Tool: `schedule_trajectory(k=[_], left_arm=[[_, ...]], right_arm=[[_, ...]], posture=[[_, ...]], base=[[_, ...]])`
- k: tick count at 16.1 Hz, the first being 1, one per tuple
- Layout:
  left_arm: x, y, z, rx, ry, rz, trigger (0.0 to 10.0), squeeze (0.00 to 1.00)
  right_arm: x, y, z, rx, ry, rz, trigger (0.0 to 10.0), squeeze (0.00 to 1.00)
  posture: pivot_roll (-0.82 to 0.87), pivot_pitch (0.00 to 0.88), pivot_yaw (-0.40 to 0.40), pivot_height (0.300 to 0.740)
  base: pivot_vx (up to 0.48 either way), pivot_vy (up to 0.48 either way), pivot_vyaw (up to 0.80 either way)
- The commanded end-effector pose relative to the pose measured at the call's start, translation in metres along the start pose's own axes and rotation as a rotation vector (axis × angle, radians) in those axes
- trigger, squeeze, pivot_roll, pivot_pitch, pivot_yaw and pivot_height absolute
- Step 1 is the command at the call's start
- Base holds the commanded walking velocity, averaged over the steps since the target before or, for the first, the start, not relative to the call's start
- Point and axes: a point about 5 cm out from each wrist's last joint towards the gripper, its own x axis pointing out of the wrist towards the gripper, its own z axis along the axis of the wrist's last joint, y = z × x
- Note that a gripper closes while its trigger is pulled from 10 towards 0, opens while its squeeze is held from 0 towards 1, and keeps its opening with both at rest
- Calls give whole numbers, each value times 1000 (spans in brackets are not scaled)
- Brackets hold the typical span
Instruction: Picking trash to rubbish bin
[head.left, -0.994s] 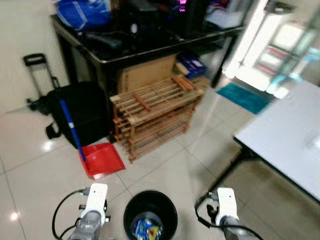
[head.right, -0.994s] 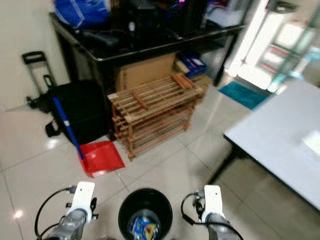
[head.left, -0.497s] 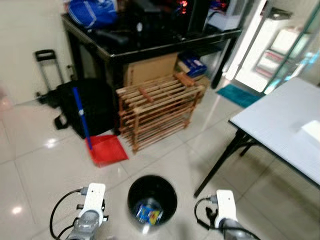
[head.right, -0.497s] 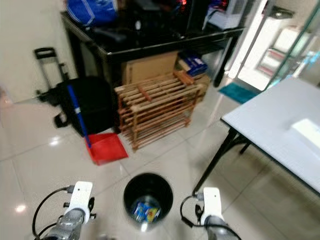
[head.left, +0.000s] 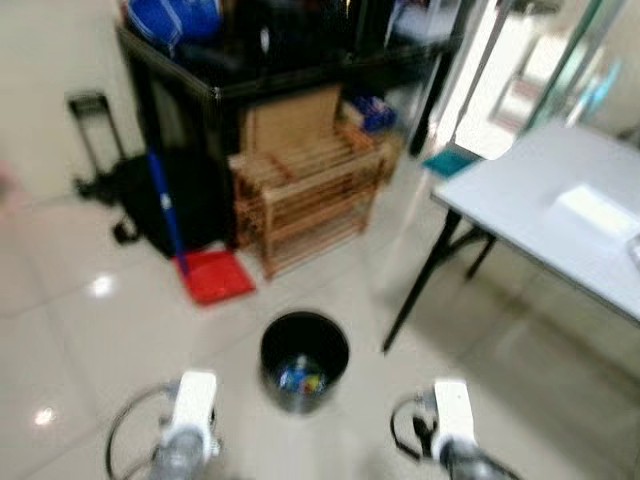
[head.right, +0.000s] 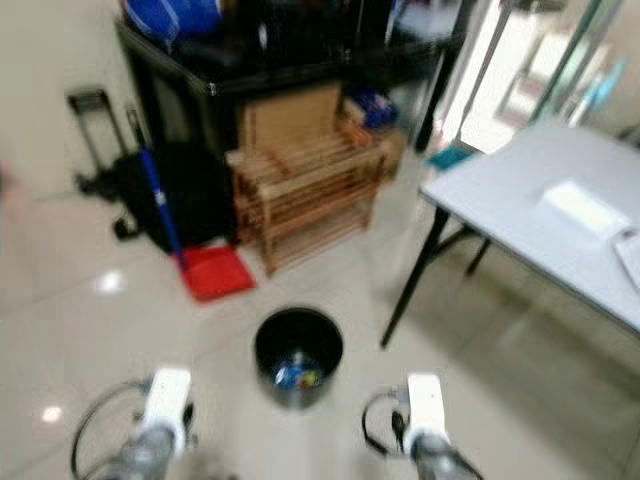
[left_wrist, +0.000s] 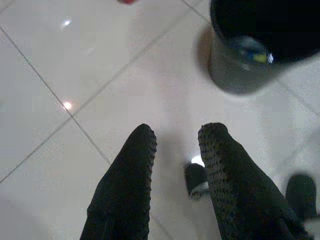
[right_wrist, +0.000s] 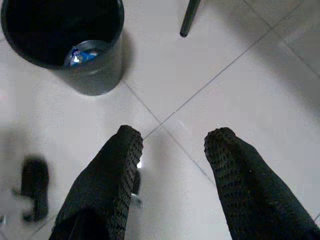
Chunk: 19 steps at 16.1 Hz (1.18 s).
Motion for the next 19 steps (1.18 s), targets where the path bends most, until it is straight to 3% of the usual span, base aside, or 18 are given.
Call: schedule_trajectory(k=[1, 5, 15, 19], left_arm=[[2, 2, 10, 21, -28, 11, 10000, 0], [2, 3, 13, -36, -55, 15, 10000, 0], [3, 10, 12, -10, -21, 58, 10000, 0], [3, 10, 14, -59, -42, 56, 10000, 0]], right_arm=[[0, -2, 3, -12, -11, -2, 10000, 0], [1, -2, 5, -15, -15, 4, 10000, 0], [2, 0, 8, -1, -13, 15, 10000, 0], [2, 1, 7, 0, -1, 20, 10000, 0]], posture=[[30, 0, -95, 740], [32, 0, -97, 740], [31, 3, -100, 740], [30, 4, -98, 740]], base=[[0, 0, 0], [0, 0, 0], [0, -88, 0], [0, 0, -800]])
